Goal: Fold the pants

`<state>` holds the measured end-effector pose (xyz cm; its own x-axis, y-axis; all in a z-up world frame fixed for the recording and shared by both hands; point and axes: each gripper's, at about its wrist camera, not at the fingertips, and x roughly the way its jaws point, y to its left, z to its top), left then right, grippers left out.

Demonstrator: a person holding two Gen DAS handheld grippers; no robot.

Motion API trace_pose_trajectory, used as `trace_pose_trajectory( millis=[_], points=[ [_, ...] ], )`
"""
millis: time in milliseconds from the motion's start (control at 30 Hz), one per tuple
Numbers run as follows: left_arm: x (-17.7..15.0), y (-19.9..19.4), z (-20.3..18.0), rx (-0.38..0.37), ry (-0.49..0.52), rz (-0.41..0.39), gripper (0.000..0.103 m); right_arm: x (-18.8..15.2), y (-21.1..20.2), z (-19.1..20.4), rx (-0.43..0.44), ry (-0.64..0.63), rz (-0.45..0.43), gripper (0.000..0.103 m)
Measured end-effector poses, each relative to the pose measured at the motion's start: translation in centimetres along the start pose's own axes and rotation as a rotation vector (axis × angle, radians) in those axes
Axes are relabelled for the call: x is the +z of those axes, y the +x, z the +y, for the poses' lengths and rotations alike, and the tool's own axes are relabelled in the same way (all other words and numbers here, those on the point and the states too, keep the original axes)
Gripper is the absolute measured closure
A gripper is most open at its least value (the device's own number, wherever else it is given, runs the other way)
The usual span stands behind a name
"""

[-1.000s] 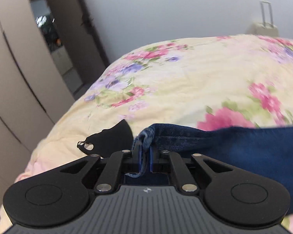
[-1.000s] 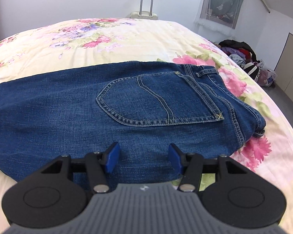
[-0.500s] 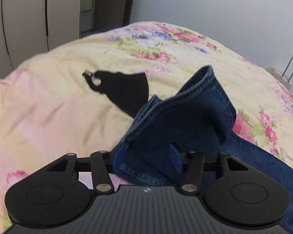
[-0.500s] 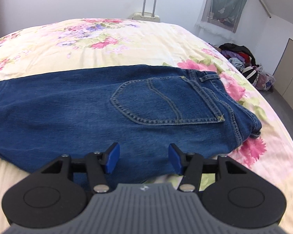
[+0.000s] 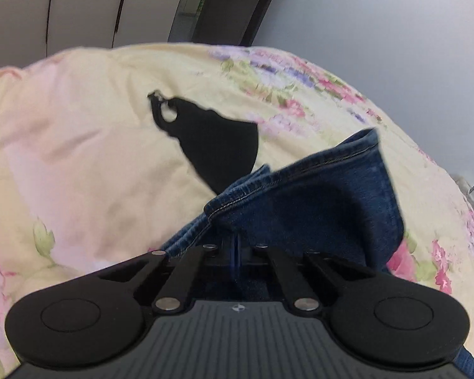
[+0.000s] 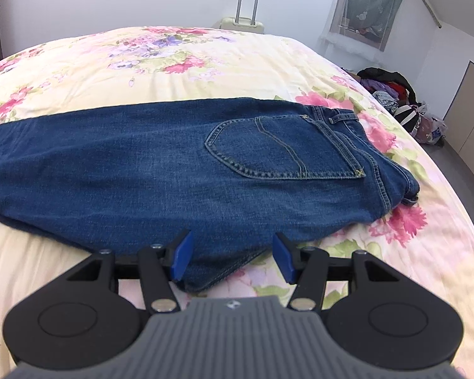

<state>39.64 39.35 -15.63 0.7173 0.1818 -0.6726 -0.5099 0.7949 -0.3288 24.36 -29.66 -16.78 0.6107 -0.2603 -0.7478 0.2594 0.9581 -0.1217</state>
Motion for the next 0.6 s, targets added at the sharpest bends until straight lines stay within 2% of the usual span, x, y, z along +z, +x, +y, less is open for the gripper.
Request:
trace_pose_trajectory(
  millis=[133, 233, 300, 367, 433, 533, 600],
  points=[
    [2.3, -5.7, -2.0, -0.001, 0.088, -0.116, 0.102, -0.9, 0.0, 1.5, 0.025, -0.033, 0.044, 0.048],
    [2.5, -6.7, -2.1, 0.025, 0.141, -0.101, 0.102, -1.6, 0.3, 2.7, 0.039, -0.057, 0.065, 0.048],
    [1.9, -4.8, -1.5, 0.069, 0.193, -0.036, 0.1, -2.1, 0.4, 2.9, 0.042, -0.058, 0.077, 0.048],
    [1.3, -2.7, 0.0, 0.116, 0.161, 0.037, 0.096, -2.2, 0.5, 2.9, 0.039, -0.048, 0.086, 0.048],
    [0.6, -2.3, 2.0, 0.142, 0.093, 0.044, 0.093, -2.2, 0.4, 2.6, 0.036, -0.031, 0.088, 0.048],
    [0.3, -2.8, 4.3, 0.089, -0.017, 0.059, 0.093, -2.4, -0.1, 2.0, 0.03, -0.003, 0.087, 0.048],
    [0.1, -3.9, 4.5, 0.045, -0.019, 0.041, 0.093, -2.3, -0.3, 1.7, 0.02, 0.014, 0.086, 0.048]
  ],
)
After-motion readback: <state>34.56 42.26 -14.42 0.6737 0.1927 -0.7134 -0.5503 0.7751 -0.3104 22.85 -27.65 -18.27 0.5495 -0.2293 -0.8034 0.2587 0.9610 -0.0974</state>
